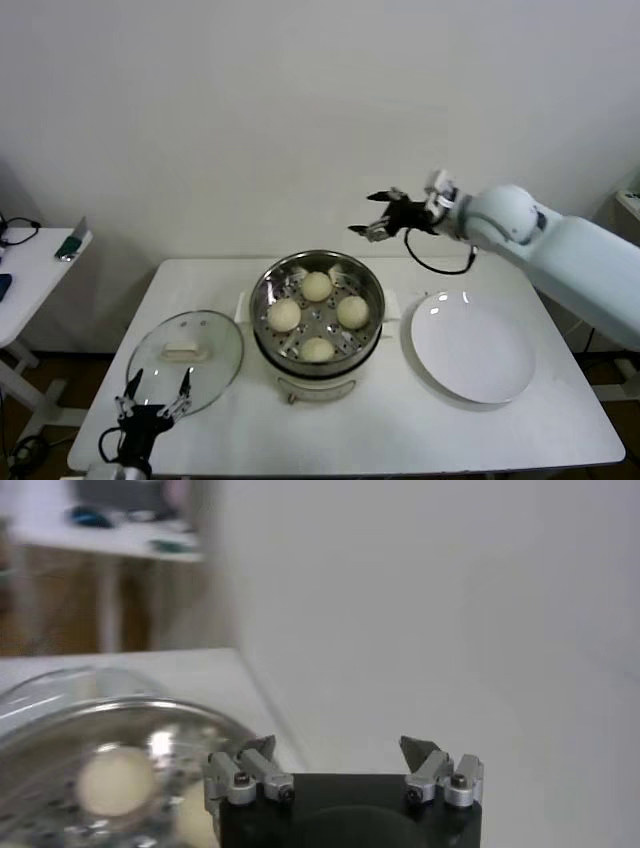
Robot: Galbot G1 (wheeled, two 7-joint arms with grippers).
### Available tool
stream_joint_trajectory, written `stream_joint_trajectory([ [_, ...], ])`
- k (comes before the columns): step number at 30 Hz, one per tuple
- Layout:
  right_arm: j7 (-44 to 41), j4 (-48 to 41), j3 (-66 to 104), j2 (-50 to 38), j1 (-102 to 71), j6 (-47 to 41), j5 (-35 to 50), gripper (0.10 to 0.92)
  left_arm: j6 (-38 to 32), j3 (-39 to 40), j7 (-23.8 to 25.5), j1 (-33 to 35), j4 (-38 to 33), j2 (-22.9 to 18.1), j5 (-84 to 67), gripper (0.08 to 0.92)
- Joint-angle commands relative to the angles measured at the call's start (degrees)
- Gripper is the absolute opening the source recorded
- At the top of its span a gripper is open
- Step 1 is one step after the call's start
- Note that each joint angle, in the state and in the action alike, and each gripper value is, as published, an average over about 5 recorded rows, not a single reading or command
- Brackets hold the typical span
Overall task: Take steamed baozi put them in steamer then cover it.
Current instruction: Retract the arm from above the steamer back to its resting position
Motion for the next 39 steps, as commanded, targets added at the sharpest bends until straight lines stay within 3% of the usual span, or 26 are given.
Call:
stream_joint_trajectory([
  [1,12.14,5.57,49.13,-8.73,-53.57,8.78,-7.47,0.823,-0.49,0.35,-0.29,-2.77,1.48,0.19,2.38,0.823],
  [9,9.24,6.47,70.86,5.23,-80.31,21.05,-13.99,0.823,-1.46,-0.56,-0.51,-3.65,2.38,0.26,3.05,0.823],
  [23,6.42,5.73,74.88,22.86,-94.87,40.24,-17.10,0.823,-8.69,-1.48,-4.23,-5.12,4.97,1.04,15.20,0.823],
  [26,6.32,4.58,73.61,25.04,-95.48,42.46,-18.62,0.823,-12.21,-2.16,-6.44,-5.16,5.25,1.31,23.61,0.823],
  [32,6.65,3.04,71.77,27.65,-96.43,44.15,-20.00,0.823,-14.94,-2.34,-21.64,-4.56,7.68,1.77,58.62,0.823],
  [39,7.09,1.83,70.27,28.68,-95.89,44.89,-20.62,0.823,-8.37,0.85,-20.77,-4.15,12.69,2.07,74.18,0.823],
])
